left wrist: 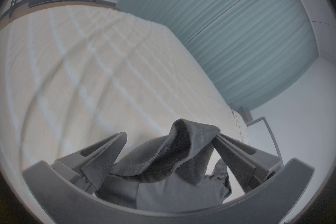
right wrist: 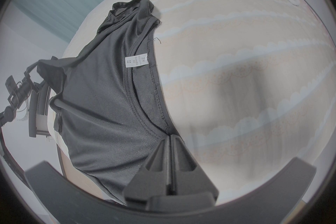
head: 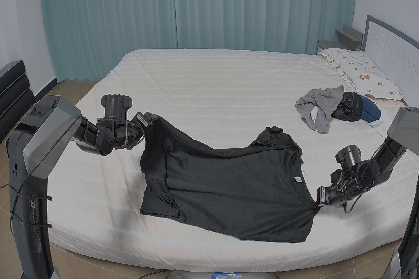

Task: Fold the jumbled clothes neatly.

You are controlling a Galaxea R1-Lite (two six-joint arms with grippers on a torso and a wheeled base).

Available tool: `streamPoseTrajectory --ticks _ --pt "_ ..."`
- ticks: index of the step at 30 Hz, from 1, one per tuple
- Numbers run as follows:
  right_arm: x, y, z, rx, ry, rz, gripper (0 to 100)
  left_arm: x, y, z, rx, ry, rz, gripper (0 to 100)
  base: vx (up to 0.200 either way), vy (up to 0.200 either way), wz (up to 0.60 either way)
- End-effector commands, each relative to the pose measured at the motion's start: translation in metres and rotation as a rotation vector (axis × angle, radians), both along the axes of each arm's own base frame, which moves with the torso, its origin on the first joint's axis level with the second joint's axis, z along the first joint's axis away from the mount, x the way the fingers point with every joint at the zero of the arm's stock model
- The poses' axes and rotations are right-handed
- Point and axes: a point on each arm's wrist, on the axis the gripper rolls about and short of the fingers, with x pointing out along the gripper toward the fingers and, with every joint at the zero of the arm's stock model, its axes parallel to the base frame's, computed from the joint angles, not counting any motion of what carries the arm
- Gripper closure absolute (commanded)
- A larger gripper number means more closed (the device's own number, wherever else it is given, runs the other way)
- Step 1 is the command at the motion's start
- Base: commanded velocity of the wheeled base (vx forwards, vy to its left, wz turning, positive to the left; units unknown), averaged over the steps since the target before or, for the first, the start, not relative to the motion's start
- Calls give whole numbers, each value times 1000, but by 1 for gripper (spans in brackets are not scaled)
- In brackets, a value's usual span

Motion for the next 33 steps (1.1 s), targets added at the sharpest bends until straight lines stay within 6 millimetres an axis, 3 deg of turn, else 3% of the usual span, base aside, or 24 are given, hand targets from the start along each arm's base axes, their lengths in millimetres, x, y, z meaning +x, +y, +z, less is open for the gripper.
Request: streamPoseTrajectory --ticks 1,6,10,14,21,26,33 --pt "0 1 -2 -1 6 2 100 34 -2 -27 39 -38 36 0 0 0 0" --pt "0 2 -2 0 9 6 100 53 0 -62 135 -45 108 0 0 0 0" --pt "0 1 -2 0 7 4 100 60 12 -65 156 -55 189 0 0 0 0" --pt "-1 2 -2 1 8 5 100 49 19 -68 147 3 164 0 0 0 0" --pt "-1 2 -2 0 7 6 100 41 12 -63 88 17 40 0 0 0 0" --pt "0 2 -2 1 5 5 100 44 -3 -77 94 24 11 0 0 0 0" --pt "0 3 -5 2 16 4 100 53 -8 -90 92 18 4 0 0 0 0"
